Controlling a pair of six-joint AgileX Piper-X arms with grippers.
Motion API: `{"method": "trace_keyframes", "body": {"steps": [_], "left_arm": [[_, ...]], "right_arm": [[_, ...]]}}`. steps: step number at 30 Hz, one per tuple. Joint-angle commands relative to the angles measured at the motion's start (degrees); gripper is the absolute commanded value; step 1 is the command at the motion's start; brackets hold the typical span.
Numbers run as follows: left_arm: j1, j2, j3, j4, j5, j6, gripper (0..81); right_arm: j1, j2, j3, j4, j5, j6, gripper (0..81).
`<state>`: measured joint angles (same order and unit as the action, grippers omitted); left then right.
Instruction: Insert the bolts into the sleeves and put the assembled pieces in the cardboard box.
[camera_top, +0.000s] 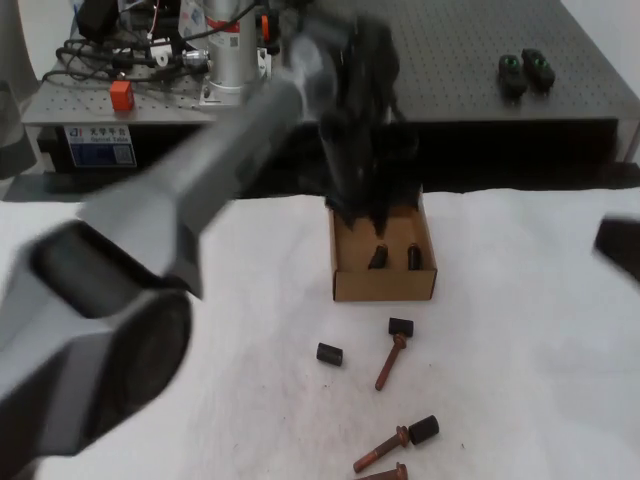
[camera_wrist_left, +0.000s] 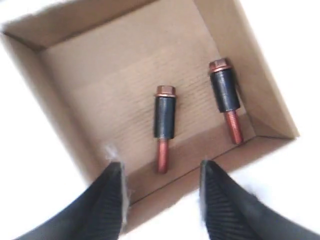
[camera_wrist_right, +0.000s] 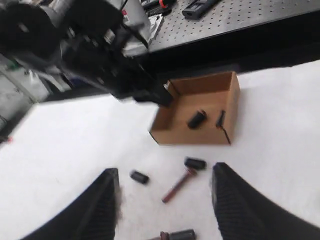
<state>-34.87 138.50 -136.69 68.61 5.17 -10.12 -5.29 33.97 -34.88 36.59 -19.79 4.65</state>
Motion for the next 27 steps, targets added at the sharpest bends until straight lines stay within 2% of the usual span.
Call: {"method": "trace_keyframes", "body": {"steps": [1,3,6,13,17,21,27], "left_arm": [[0.0,-12.2,0.0,3.7,-8.6,5.1,34.8],[0.5,-16.4,3.2,3.6,-9.1,5.5,34.8],[1.2,-22.6,12.2,3.1,-9.3,5.7,34.8],[2.9,-41.6,47.4,-11.6,-8.4,3.3,34.8],[2.9,-52.0,61.3,-17.7,-8.4,3.8,34.8],[2.9,-57.5,68.1,-18.5,-8.4,4.2,34.8],[2.9,-59.4,69.9,-14.4,-5.8,4.2,34.8]], "right_arm": [[1.6,2.9,-1.6,4.0,3.6,-6.3,40.9],[3.4,8.3,-3.2,7.3,8.6,-7.4,40.9],[5.7,17.7,-6.5,10.1,11.0,-7.4,40.9],[14.4,40.0,-18.3,14.1,16.7,-6.8,40.9],[18.8,50.1,-23.8,14.2,17.0,-6.8,40.9],[21.5,58.0,-29.5,12.0,20.1,-11.0,40.9],[21.8,70.0,-38.9,12.3,22.3,-15.0,40.9]]}}
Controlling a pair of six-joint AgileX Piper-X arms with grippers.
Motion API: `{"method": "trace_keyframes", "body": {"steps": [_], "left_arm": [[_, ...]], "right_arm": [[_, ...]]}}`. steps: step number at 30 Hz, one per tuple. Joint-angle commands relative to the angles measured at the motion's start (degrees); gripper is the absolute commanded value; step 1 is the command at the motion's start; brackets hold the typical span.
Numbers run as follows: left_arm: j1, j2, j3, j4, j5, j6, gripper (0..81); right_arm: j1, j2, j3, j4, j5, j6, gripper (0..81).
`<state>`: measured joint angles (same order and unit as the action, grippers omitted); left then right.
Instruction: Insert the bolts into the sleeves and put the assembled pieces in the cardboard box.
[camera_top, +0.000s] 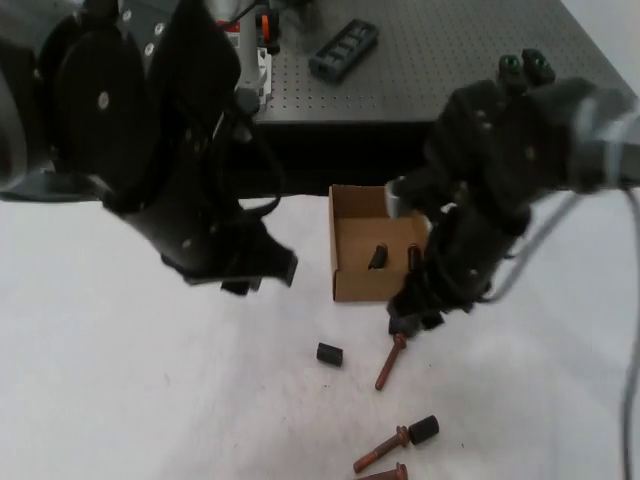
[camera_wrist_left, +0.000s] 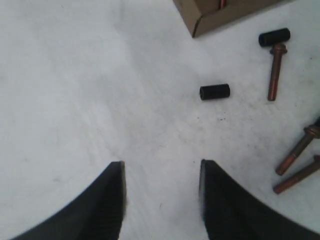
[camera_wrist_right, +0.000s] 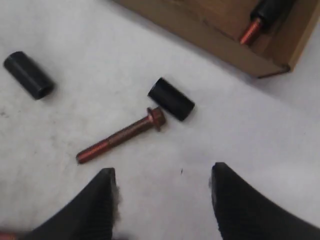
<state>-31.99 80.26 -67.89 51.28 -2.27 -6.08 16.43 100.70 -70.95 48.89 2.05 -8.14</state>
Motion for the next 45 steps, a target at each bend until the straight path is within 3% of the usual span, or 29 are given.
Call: {"method": "trace_keyframes", "body": {"steps": [1,15,28,34,40,45], "left_arm": [[0.0,-1.2,1.2,3.2,1.6,0.1,34.8],[0.0,-1.2,1.4,4.3,1.6,2.3,34.8],[0.0,-1.2,1.4,4.3,1.6,2.3,34.8],[0.0,-1.2,1.4,4.3,1.8,3.9,34.8],[0.0,0.8,1.4,2.1,12.1,7.9,34.8],[-1.7,7.4,0.9,-4.4,16.5,9.3,34.8]], "right_arm": [[0.0,5.1,-4.2,0.1,0.4,-2.3,40.9],[0.4,15.6,-10.0,0.2,1.6,-7.5,40.3],[-0.7,16.3,-10.0,-3.0,3.4,-8.7,16.5],[-1.5,16.3,-10.0,-4.0,3.6,-10.9,0.2],[-4.0,13.3,-9.8,-3.7,1.5,-9.1,0.4],[-8.1,3.9,-5.0,-3.8,-8.1,-2.5,0.4]]}}
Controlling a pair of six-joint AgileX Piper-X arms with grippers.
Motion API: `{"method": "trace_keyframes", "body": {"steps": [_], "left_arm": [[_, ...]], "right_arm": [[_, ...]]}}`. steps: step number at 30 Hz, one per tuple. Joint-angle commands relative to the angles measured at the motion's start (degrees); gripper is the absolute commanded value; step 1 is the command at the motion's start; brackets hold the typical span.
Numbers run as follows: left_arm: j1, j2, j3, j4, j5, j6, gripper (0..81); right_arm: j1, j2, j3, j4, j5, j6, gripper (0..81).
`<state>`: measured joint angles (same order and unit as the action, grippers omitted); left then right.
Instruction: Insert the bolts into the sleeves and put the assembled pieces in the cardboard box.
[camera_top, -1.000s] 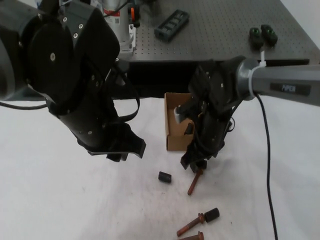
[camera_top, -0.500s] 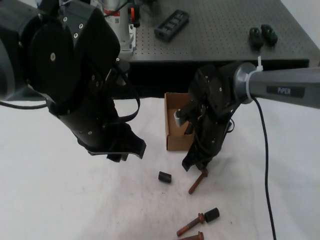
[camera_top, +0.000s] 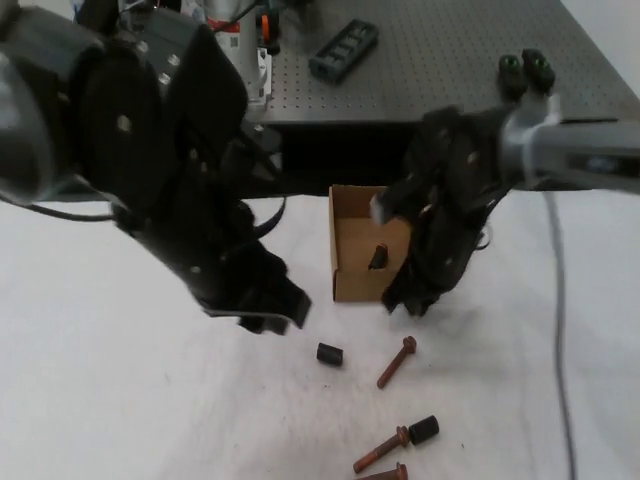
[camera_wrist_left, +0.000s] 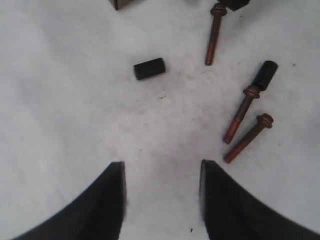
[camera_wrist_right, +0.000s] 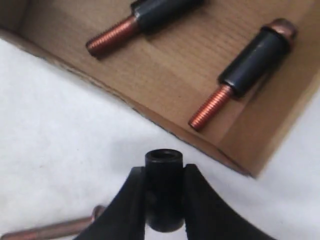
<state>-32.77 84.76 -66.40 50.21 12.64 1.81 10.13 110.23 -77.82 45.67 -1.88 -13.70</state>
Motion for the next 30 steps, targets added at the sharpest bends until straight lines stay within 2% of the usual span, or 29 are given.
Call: {"method": "trace_keyframes", "body": {"steps": [1,9,13,24,28,30], "left_arm": [[-1.6,4.8,-1.1,-4.3,1.8,2.2,34.8],[-8.5,22.1,-14.1,2.5,3.0,11.7,34.8],[-11.2,26.4,-17.5,4.3,3.0,12.6,34.8],[-15.4,30.1,-17.5,0.2,3.0,15.4,34.8],[-16.5,31.9,-17.5,-3.7,-2.7,15.4,34.8],[-16.6,32.4,-17.5,-4.3,-3.1,16.2,34.8]], "right_arm": [[-2.9,-8.9,4.2,-1.3,-5.1,4.5,0.4],[-10.0,-30.1,24.5,-3.9,-5.8,7.7,0.4],[-12.7,-38.3,31.0,-4.8,-5.8,7.7,0.4],[-13.8,-43.6,35.1,-4.2,-6.1,9.0,0.4],[-13.8,-44.7,35.1,-4.0,-6.1,9.5,0.4],[-13.8,-45.6,35.1,-4.0,-6.1,10.3,0.4]]}}
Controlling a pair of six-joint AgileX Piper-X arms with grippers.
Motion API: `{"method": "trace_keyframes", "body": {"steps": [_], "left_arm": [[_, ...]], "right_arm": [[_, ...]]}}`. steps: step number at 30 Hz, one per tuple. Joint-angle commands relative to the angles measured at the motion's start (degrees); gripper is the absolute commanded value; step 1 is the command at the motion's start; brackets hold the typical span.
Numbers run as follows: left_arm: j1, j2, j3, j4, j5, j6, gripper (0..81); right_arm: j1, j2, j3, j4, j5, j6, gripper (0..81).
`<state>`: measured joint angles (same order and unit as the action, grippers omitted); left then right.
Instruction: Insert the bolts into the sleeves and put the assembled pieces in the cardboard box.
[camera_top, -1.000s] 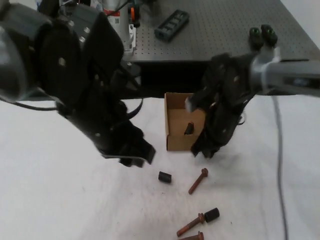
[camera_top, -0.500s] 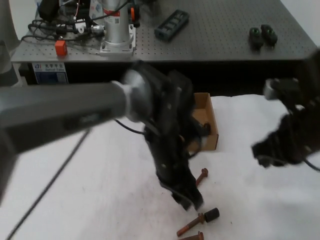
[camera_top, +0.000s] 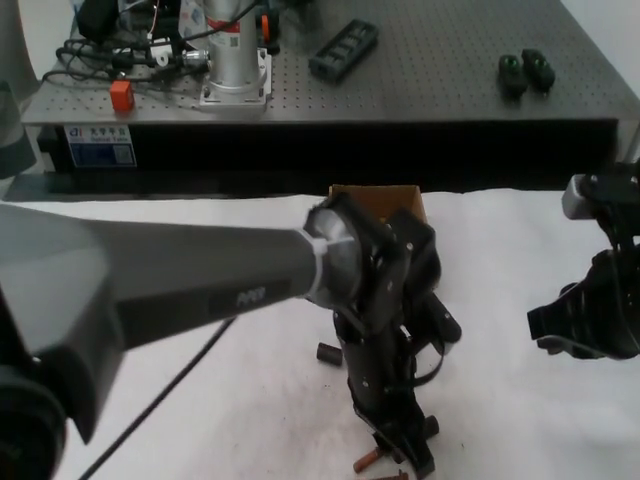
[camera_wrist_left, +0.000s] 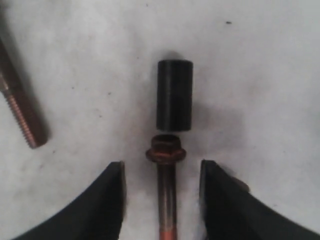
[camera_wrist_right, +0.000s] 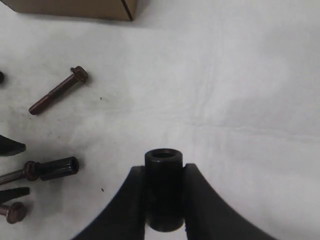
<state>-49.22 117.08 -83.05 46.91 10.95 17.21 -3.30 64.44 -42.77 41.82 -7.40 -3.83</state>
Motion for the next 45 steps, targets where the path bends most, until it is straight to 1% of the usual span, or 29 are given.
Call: {"method": "trace_keyframes", "body": {"steps": [1,3,5,7,10,11,13,17,19,21,23,25,27,30,33,36,39,45], "left_arm": [[-0.1,0.3,-0.8,-1.0,-1.5,1.3,34.8],[-0.1,0.7,-0.8,-0.6,-1.8,1.6,34.7],[-0.1,0.9,-0.8,-0.4,-1.8,2.5,31.2],[-0.1,0.9,-0.8,-0.2,-1.8,2.5,21.5],[-0.1,0.9,-0.8,0.4,-1.8,2.5,1.3],[-0.1,0.9,-0.8,0.7,-1.8,2.5,0.4],[-0.1,0.6,-0.8,1.6,-1.8,1.9,0.3],[0.9,-3.6,-0.8,2.5,-2.2,-4.9,0.7],[2.7,-8.4,0.5,1.6,-0.3,-8.7,0.7],[5.7,-15.1,4.8,-3.9,2.6,-12.9,0.7],[8.7,-22.3,12.0,-14.0,6.3,-18.3,0.7],[11.8,-29.7,19.5,-25.4,12.9,-24.4,0.7],[14.8,-35.7,27.4,-39.0,22.1,-32.4,0.7],[17.3,-41.0,35.5,-56.0,28.7,-46.0,0.7],[17.7,-42.8,39.6,-65.5,32.2,-52.3,0.7],[17.7,-42.8,39.9,-66.7,34.9,-54.3,0.7],[17.7,-42.8,39.9,-66.7,35.4,-54.5,0.7],[17.7,-42.8,39.9,-66.7,36.0,-54.5,0.7]], "right_arm": [[-0.3,-0.4,0.1,-0.2,-0.6,0.4,0.4],[-0.3,-1.4,0.1,-0.2,-0.9,0.4,0.4],[-0.3,-2.5,0.1,-0.2,-1.0,0.4,0.4],[-0.3,-3.4,0.1,-0.2,-1.0,0.4,0.4],[-0.3,-4.9,0.1,-0.2,-1.0,1.4,0.4],[-0.3,-5.4,0.1,-0.2,-1.4,1.7,0.4],[-0.3,-6.6,0.1,-0.2,-3.0,1.7,0.4],[-0.2,-10.2,1.1,-0.9,-7.9,3.0,0.4],[0.2,-13.6,3.5,-3.1,-9.6,4.4,0.4],[1.1,-18.2,7.4,-6.1,-13.1,8.9,0.4],[2.9,-22.4,11.9,-9.4,-17.7,14.4,0.4],[5.9,-25.1,16.3,-14.7,-23.8,18.7,0.4],[10.5,-26.2,20.7,-22.1,-27.7,24.5,0.4],[17.6,-25.2,25.3,-36.3,-28.4,32.0,0.4],[23.5,-21.2,26.5,-48.1,-27.4,36.2,0.4],[26.9,-15.3,25.4,-55.4,-27.5,37.7,0.4],[28.7,-9.5,23.4,-59.9,-27.5,37.7,0.4],[28.9,-2.7,19.5,-66.5,-27.5,37.6,0.4]]}}
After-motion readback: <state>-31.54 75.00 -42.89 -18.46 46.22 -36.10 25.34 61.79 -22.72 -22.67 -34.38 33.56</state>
